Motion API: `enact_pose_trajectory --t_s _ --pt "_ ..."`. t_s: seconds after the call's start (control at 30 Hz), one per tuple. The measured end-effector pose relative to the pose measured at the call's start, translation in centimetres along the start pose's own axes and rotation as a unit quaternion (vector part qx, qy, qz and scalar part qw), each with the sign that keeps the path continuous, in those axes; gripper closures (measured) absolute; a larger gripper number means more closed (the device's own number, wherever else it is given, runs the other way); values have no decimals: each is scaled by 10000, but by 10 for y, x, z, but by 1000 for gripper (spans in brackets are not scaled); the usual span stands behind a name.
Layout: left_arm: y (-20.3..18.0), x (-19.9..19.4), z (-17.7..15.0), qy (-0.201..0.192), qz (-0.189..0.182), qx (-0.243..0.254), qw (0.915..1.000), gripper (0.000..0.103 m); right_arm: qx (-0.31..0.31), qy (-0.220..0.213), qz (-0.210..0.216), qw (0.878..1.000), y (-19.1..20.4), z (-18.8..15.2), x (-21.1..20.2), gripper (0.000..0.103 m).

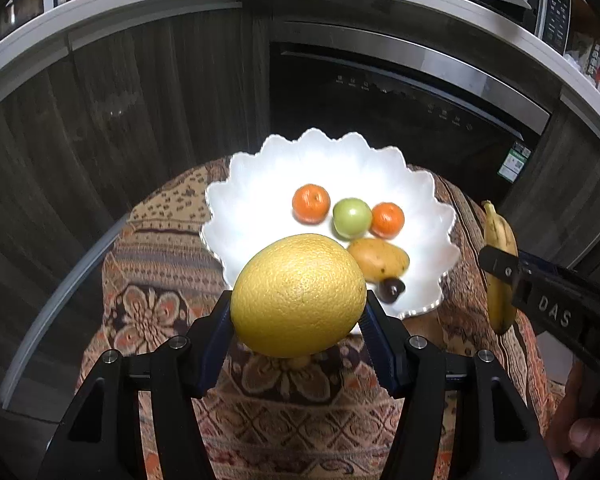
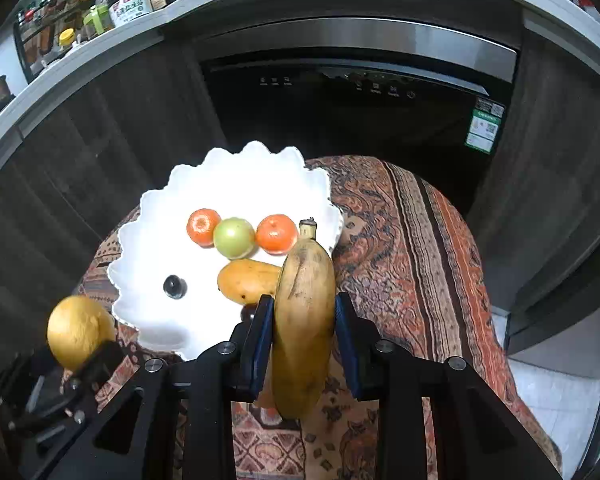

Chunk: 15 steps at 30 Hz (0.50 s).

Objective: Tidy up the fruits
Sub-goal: 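Carry the lemon and banana into the white bowl and open both tools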

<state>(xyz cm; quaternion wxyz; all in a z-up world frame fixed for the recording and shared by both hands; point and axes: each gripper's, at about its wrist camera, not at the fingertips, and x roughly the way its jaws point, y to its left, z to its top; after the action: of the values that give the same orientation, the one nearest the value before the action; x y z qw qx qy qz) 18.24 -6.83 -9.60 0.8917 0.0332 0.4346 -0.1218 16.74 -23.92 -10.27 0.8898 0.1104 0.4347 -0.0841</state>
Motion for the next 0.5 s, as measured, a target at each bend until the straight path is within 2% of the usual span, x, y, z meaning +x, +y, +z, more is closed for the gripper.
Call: enact_pose_trajectory --t_s 0.5 --pt "3 40 46 -44 -1 74 10000 43 -181 -82 -31 9998 11 40 27 72"
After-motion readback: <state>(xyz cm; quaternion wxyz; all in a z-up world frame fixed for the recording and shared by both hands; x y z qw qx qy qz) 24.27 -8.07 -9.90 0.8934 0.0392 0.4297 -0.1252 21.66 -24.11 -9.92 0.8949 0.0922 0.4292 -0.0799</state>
